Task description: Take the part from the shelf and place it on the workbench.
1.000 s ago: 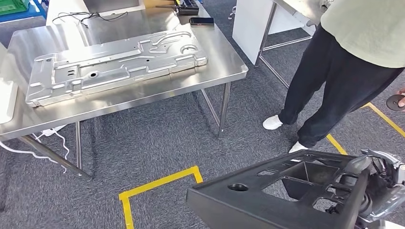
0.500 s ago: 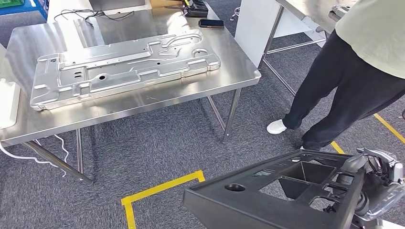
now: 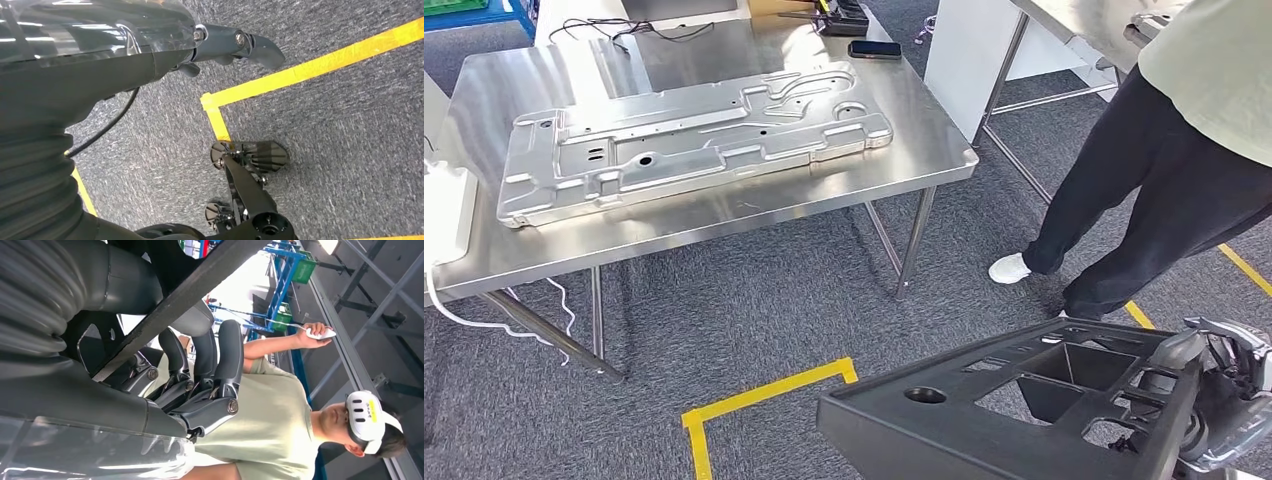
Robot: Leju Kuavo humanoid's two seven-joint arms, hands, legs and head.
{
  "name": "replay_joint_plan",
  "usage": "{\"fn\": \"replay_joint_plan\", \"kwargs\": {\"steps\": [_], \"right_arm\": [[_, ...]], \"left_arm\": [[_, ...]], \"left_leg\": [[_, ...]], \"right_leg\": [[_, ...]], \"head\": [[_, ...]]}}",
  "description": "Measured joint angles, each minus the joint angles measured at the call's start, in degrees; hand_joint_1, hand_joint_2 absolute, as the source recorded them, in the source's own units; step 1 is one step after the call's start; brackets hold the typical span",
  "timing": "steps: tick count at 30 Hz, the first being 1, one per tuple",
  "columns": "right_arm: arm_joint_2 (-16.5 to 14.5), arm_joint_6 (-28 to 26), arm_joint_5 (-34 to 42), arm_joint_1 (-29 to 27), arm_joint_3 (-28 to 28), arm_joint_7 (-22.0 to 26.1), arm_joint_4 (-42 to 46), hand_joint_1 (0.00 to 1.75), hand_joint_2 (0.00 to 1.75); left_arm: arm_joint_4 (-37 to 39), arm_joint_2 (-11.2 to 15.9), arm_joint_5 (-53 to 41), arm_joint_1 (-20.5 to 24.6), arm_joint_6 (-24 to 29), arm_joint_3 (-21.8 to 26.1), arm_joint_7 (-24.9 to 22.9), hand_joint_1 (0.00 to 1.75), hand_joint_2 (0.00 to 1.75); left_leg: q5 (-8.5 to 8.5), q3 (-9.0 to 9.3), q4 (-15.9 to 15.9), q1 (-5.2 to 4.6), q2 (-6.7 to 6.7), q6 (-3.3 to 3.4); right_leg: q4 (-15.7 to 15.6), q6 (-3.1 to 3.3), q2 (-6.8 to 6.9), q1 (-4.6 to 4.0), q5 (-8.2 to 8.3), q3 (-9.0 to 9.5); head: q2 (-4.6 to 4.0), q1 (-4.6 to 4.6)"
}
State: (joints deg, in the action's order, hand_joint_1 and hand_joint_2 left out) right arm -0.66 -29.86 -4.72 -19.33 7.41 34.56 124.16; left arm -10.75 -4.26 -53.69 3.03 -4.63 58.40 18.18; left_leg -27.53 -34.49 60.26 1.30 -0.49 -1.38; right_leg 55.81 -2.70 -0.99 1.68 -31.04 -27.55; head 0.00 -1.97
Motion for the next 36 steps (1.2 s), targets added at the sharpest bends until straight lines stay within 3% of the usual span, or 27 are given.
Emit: {"fn": "replay_joint_plan", "kwargs": {"steps": [36], "right_arm": [[0.00, -0.13, -0.76, 0.01, 0.00, -0.20, -0.01, 1.75, 1.75]], "left_arm": [[0.00, 0.00, 0.09, 0.00, -0.11, 0.13, -0.06, 0.00, 1.75]], "left_leg": [[0.29, 0.80, -1.18, 0.06, -0.01, -0.10]], "right_leg": [[-0.65, 0.07, 0.00, -0.06, 0.05, 0.58]], "head": [[0.00, 0.11]]}}
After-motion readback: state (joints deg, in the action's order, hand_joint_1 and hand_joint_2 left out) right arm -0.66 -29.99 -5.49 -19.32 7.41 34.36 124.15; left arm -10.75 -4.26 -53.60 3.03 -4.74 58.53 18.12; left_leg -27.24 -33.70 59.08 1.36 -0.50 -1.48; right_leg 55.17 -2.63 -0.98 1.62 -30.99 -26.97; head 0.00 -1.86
